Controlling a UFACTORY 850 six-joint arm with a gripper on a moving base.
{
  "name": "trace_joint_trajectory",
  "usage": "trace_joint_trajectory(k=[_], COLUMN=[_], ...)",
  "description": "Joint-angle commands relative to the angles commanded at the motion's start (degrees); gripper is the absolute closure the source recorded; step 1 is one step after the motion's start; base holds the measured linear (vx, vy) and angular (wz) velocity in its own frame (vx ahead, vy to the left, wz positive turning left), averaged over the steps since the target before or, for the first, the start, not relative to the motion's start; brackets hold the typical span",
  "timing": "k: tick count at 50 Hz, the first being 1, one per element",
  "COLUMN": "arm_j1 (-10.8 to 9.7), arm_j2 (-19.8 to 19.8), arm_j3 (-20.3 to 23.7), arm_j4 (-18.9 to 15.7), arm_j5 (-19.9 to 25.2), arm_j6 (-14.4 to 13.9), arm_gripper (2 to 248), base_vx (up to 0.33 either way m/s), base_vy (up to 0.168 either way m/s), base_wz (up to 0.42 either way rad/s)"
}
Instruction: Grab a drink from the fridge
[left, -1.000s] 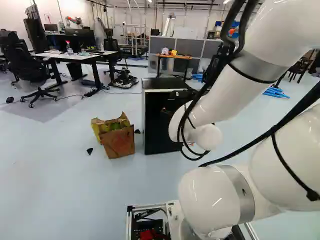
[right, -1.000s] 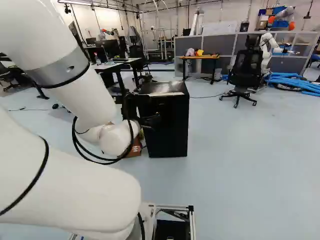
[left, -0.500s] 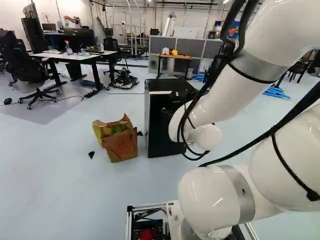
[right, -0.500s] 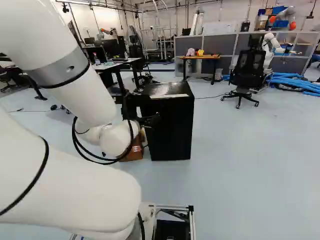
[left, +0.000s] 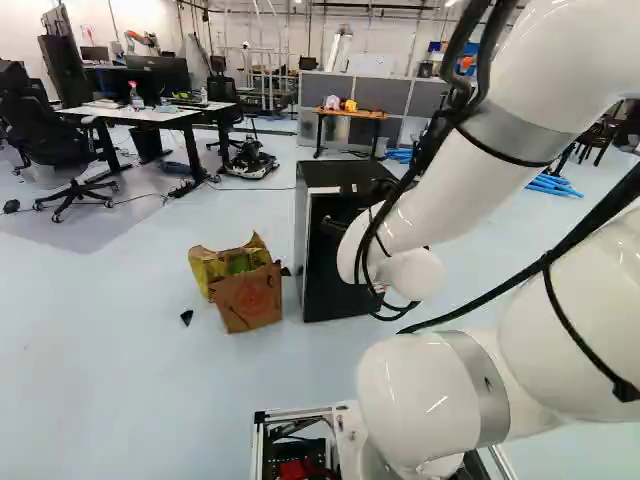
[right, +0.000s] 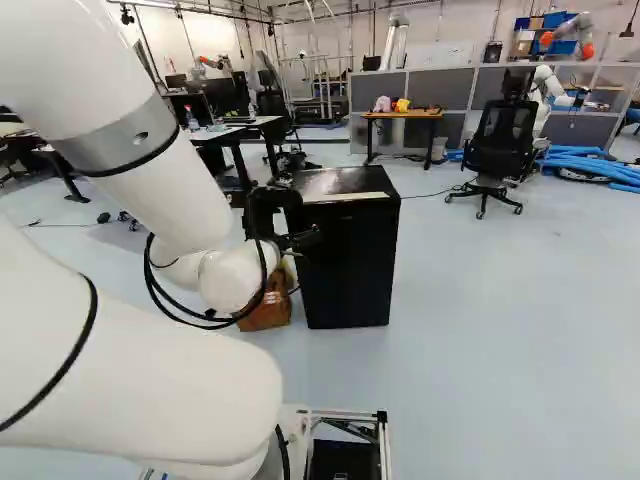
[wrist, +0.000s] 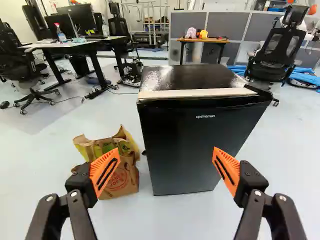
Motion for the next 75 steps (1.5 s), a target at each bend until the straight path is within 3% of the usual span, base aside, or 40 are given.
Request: trace_joint_trajectory(k=[38,75], arm_j1=[0.0,0.0], arm_j2=[0.0,0.0], arm_j3=[0.0,0.0], arm_j4=[0.0,0.0], arm_j5=[0.0,0.0], arm_j6=[0.0,0.0], arm_gripper=[3,3], base_vx=[0.070,0.001], base_vy=[0.080,0.001], base_wz=[-0.015,0.000])
